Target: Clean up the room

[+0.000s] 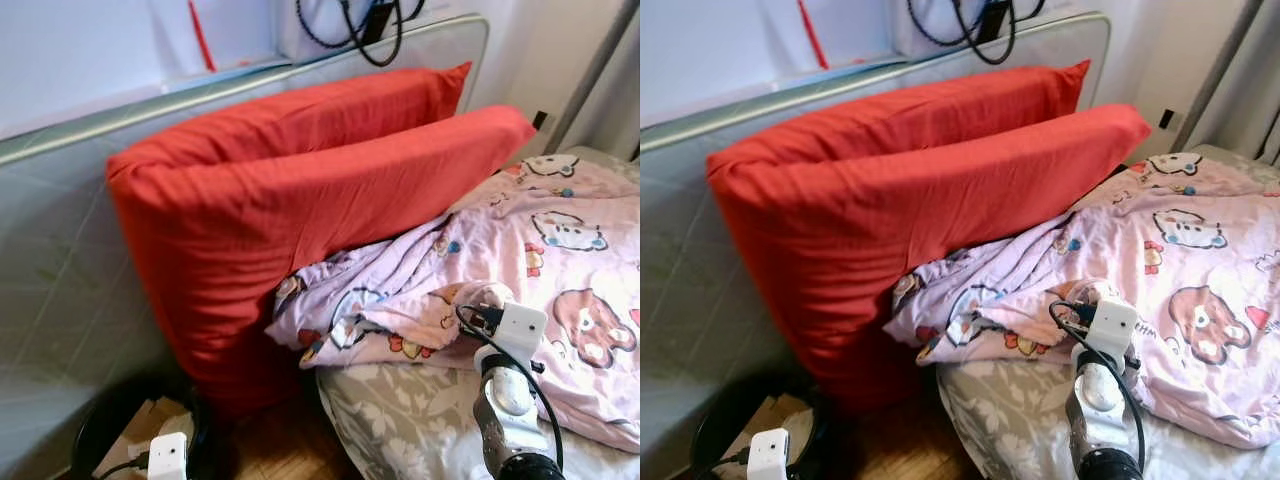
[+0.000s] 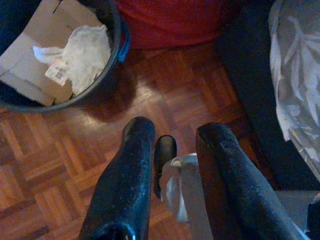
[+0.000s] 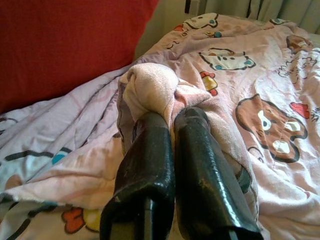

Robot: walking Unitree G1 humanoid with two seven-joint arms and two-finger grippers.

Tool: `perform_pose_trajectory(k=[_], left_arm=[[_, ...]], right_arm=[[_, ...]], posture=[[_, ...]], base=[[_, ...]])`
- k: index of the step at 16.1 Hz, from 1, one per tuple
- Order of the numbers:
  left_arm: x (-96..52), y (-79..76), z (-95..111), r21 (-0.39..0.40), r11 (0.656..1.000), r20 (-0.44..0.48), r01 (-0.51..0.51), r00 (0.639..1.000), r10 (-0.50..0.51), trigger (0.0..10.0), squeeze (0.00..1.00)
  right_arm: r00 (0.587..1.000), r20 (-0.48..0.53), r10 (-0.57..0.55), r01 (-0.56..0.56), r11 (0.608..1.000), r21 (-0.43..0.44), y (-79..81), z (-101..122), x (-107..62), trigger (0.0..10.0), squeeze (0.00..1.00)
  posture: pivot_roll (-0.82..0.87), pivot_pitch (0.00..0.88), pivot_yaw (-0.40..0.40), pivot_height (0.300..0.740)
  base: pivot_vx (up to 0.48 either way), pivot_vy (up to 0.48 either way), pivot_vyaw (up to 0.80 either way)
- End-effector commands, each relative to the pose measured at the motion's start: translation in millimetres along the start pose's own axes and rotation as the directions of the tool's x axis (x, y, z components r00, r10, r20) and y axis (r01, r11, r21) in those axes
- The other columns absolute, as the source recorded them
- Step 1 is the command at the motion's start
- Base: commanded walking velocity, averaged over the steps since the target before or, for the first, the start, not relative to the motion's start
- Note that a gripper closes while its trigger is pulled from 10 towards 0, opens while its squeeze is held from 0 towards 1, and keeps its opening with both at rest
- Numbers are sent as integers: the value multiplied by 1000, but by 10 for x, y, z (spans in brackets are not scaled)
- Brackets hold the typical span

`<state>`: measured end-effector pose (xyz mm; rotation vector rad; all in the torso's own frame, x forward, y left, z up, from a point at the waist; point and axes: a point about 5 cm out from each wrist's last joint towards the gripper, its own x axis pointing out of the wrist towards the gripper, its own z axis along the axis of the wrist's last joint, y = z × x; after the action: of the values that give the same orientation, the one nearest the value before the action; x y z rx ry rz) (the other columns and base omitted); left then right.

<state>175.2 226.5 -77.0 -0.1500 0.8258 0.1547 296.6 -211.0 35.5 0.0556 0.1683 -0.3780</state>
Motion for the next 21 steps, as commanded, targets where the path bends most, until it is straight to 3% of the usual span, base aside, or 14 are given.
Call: perform_pose_trajectory(k=[1,5,10,15,21], left_arm=[[-17,30,-54,-1,1000,-24,-11,1000,11,10000,0],[-13,28,-42,0,1000,-21,-12,1000,12,10000,0],[-9,17,-37,10,1000,-21,-7,1000,7,10000,0],[-12,28,-39,12,1000,-24,-8,1000,9,10000,0],[-12,31,-46,14,1000,-31,-11,999,11,10000,0]], right_arm=[[1000,25,3,-2,1000,-4,1,31,-3,10000,0],[999,32,16,-16,1000,-17,36,49,0,10000,0],[997,65,-48,50,998,-30,-76,128,45,10000,0],[997,64,-50,52,998,-32,-87,120,37,10000,0],[1000,14,3,-3,999,-39,-3,39,6,10000,0]], posture=[[49,0,2,740],[51,0,2,740],[48,0,1,740],[47,6,1,740],[43,7,1,740]], base=[[-266,0,0],[-267,0,0],[-269,0,0],[-269,0,0],[-268,0,0]])
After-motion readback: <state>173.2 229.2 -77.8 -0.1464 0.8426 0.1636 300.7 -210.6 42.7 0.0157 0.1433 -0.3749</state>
